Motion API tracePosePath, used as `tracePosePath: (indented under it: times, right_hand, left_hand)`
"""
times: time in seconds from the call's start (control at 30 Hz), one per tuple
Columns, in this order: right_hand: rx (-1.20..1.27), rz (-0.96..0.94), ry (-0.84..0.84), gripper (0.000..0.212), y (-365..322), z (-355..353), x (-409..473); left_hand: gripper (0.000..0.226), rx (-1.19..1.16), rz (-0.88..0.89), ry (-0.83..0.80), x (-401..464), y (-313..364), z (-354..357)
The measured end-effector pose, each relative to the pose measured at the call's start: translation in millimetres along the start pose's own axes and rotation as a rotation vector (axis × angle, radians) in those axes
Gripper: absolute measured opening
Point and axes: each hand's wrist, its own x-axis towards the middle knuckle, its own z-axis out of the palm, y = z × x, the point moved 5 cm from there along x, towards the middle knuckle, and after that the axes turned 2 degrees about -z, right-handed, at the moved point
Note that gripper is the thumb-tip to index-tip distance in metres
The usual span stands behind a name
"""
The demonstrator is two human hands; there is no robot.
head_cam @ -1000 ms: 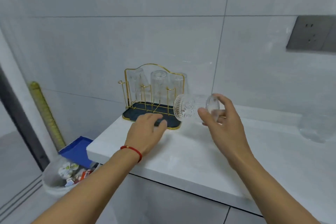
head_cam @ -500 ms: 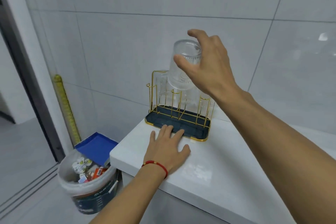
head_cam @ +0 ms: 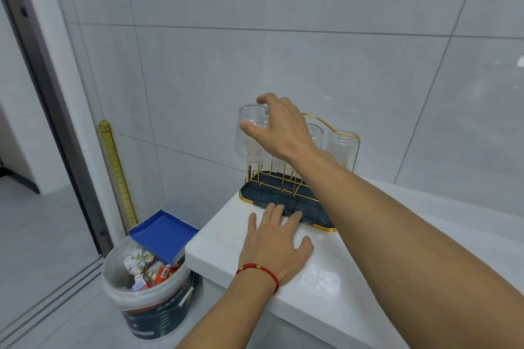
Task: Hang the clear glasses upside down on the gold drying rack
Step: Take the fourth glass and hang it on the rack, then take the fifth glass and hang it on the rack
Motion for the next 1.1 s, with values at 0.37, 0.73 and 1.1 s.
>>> tracePosePath:
  times: [0.37, 0.73, 1.1]
  right_hand:
    - [-0.207, 0.014, -0.126, 0.058, 15.6, 28.3, -9.0]
    - [-0.200, -0.398, 0.425, 0.025, 10.4, -43.7, -126.9]
    - [-0.065, 0.621, 0.601, 0.031, 257.8, -199.5, -301.1]
  left_hand:
    - [0.060, -0.016, 0.016, 0.035, 1.5, -1.4, 1.1]
    - [0.050, -0.101, 0.125, 0.148, -4.5, 1.8, -15.8]
    - [0.065, -0.134, 0.428, 0.018, -7.3, 144.3, 9.0]
